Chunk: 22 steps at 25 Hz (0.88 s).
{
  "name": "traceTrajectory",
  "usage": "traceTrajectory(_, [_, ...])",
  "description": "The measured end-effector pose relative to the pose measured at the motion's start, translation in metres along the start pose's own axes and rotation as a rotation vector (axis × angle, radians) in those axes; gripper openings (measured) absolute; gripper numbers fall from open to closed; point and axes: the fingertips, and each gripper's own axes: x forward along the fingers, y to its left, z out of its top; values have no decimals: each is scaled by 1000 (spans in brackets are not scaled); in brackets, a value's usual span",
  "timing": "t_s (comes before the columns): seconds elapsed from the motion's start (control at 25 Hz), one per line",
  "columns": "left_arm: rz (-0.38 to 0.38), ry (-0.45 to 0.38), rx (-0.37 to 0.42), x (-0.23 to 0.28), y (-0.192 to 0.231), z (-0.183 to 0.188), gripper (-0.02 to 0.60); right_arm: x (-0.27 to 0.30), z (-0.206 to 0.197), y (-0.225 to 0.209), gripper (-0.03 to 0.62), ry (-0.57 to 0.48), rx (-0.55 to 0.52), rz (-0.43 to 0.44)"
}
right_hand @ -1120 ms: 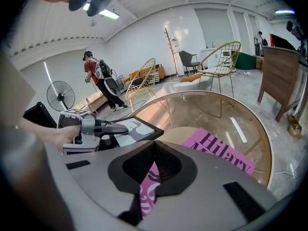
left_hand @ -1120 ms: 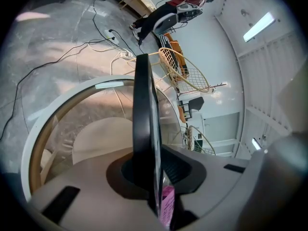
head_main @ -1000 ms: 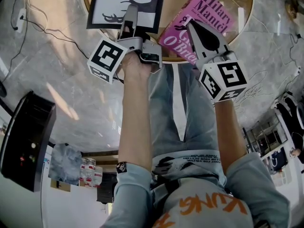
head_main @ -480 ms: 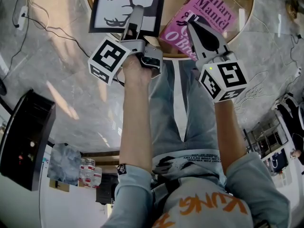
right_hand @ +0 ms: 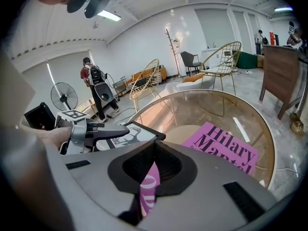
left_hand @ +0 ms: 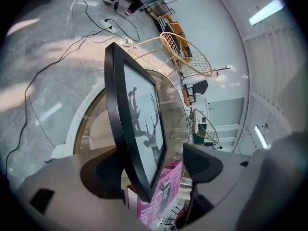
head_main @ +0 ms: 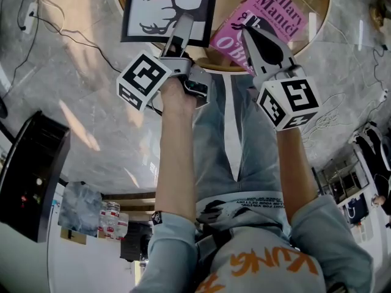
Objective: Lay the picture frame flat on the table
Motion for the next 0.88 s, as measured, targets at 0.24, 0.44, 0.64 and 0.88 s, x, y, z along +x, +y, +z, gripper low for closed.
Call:
traceTrajectory(0.24, [48, 3, -42, -12, 19, -9, 368, 1, -1, -1, -3, 4, -1, 5])
traceTrajectory(0.44, [103, 11, -41, -25, 34, -16, 368, 2, 0, 2, -2, 0, -6, 10])
traceTrajectory(0.64, [97, -4, 32, -41, 30, -17, 360, -4, -1, 8, -3, 1, -15, 14])
traceTrajectory(0.88, [120, -66, 202, -59, 13, -3, 37, -8, 6, 16, -3, -7, -35, 21])
